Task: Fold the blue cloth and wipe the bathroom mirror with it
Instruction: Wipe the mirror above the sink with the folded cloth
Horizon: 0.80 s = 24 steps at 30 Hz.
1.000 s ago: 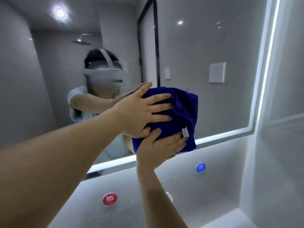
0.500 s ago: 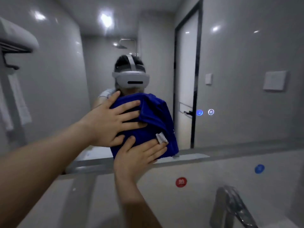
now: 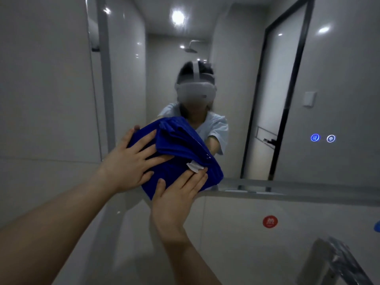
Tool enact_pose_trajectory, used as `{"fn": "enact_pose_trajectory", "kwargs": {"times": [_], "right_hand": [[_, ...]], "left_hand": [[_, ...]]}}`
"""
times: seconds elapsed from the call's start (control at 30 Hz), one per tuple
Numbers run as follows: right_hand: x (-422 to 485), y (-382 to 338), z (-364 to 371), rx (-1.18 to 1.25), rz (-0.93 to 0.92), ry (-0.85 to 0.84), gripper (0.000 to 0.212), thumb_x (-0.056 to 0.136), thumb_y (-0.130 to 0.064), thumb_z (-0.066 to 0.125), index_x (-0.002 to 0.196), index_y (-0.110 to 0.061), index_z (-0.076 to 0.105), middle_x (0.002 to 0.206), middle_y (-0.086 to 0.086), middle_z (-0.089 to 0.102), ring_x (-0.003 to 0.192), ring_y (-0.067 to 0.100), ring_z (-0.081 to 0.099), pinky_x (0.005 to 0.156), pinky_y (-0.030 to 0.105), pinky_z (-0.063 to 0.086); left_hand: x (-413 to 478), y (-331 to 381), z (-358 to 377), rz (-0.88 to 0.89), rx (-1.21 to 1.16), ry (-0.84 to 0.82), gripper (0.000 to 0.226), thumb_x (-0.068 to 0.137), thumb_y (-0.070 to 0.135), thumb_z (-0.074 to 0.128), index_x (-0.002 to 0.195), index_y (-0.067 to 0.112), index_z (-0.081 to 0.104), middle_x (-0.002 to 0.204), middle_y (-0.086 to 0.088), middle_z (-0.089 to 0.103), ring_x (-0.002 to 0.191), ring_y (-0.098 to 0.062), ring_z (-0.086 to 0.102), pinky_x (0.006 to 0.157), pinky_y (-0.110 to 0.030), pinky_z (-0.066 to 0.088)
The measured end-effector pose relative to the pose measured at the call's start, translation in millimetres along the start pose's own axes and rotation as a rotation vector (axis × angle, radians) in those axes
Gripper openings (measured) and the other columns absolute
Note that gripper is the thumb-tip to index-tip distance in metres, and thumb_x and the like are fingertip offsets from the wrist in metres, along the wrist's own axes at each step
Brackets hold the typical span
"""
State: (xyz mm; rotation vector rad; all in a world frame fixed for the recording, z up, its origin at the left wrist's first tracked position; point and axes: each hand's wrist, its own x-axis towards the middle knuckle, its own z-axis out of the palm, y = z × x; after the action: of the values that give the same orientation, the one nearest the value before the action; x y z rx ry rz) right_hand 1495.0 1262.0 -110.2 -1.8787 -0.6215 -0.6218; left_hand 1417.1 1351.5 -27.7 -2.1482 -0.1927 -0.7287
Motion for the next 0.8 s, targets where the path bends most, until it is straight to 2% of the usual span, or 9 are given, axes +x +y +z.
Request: {"fn": "enact_pose_trajectory", "kwargs": {"times": [0.07, 0.17, 0.23, 0.37, 0.43, 0.53, 0.6, 0.67, 0.8], "right_hand": [[-12, 3, -1, -0.079, -0.093, -0.033, 0.101, 0.061, -0.037, 0.082, 0.138, 0.004, 0.029, 0.144, 0.021, 0.024, 0.13, 0.032, 0.023, 0.099, 0.041, 0.032], [-19, 7, -10, -0.126, -0.18, -0.18, 0.101, 0.069, -0.038, 0.076, 0.144, 0.0, 0.021, 0.151, 0.02, 0.022, 0.14, 0.028, 0.011, 0.104, 0.049, 0.036], [-18, 11, -21, -0.101, -0.225, -0.363, 0.088, 0.087, -0.035, 0.059, 0.148, -0.009, 0.001, 0.157, 0.012, -0.001, 0.14, 0.02, -0.012, 0.112, 0.053, 0.02], [-16, 14, -39, -0.103, -0.257, -0.328, 0.079, 0.087, -0.027, 0.058, 0.149, -0.015, 0.01, 0.158, 0.006, 0.006, 0.145, 0.025, 0.008, 0.107, 0.061, 0.019], [-12, 12, -47, -0.107, -0.238, -0.438, 0.079, 0.092, -0.028, 0.05, 0.149, -0.019, -0.004, 0.158, 0.001, -0.005, 0.146, 0.02, -0.002, 0.112, 0.058, 0.009], [-7, 12, -58, -0.16, -0.2, -0.534, 0.077, 0.096, -0.029, 0.04, 0.146, -0.023, -0.018, 0.157, -0.004, -0.014, 0.144, 0.014, -0.011, 0.113, 0.055, 0.001], [-7, 10, -64, -0.153, -0.198, -0.541, 0.077, 0.096, -0.029, 0.04, 0.146, -0.024, -0.018, 0.157, -0.005, -0.013, 0.145, 0.013, -0.008, 0.113, 0.056, 0.003], [-6, 10, -68, -0.14, -0.189, -0.534, 0.079, 0.096, -0.028, 0.041, 0.145, -0.025, -0.021, 0.157, -0.006, -0.012, 0.145, 0.014, -0.003, 0.113, 0.056, 0.004], [0, 11, -70, -0.016, -0.207, -0.426, 0.076, 0.092, -0.019, 0.048, 0.149, -0.02, -0.003, 0.157, 0.002, 0.003, 0.139, 0.022, 0.025, 0.11, 0.05, 0.028]], "left_hand": [[-23, 7, 8, -0.082, -0.015, 0.004, 0.083, 0.079, 0.044, 0.041, 0.147, 0.034, -0.006, 0.134, -0.011, 0.053, 0.144, -0.026, -0.009, 0.112, -0.051, -0.006], [-51, 27, 16, -0.194, -0.056, -0.073, 0.106, 0.073, 0.042, 0.067, 0.147, 0.029, -0.008, 0.135, -0.014, 0.051, 0.133, -0.037, 0.025, 0.099, -0.06, 0.019], [-60, 38, 15, -0.247, -0.08, -0.071, 0.09, 0.078, 0.043, 0.052, 0.148, 0.029, -0.004, 0.134, -0.013, 0.05, 0.126, -0.037, 0.033, 0.096, -0.06, 0.022], [-53, 45, 2, -0.322, -0.098, -0.036, 0.079, 0.077, 0.045, 0.033, 0.148, 0.029, 0.0, 0.133, -0.014, 0.047, 0.12, -0.036, 0.038, 0.092, -0.058, 0.03], [-46, 46, -11, -0.345, -0.114, -0.002, 0.083, 0.077, 0.044, 0.036, 0.148, 0.026, -0.005, 0.124, -0.015, 0.053, 0.11, -0.035, 0.046, 0.088, -0.055, 0.037], [-31, 40, -31, -0.408, -0.126, 0.015, 0.092, 0.071, 0.04, 0.064, 0.147, 0.02, 0.016, 0.095, -0.014, 0.063, 0.082, -0.033, 0.06, 0.079, -0.052, 0.046], [-19, 37, -39, -0.451, -0.11, -0.022, 0.091, 0.063, 0.037, 0.077, 0.139, 0.017, 0.031, 0.09, -0.014, 0.063, 0.074, -0.033, 0.06, 0.072, -0.049, 0.049], [-5, 36, -47, -0.485, -0.12, -0.067, 0.087, 0.067, 0.039, 0.076, 0.141, 0.019, 0.035, 0.093, -0.015, 0.061, 0.074, -0.032, 0.058, 0.068, -0.044, 0.048], [18, 39, -52, -0.616, -0.214, -0.149, 0.071, 0.093, 0.042, 0.045, 0.148, 0.034, 0.001, 0.125, -0.012, 0.038, 0.108, -0.027, 0.042, 0.088, -0.039, 0.038]]}}
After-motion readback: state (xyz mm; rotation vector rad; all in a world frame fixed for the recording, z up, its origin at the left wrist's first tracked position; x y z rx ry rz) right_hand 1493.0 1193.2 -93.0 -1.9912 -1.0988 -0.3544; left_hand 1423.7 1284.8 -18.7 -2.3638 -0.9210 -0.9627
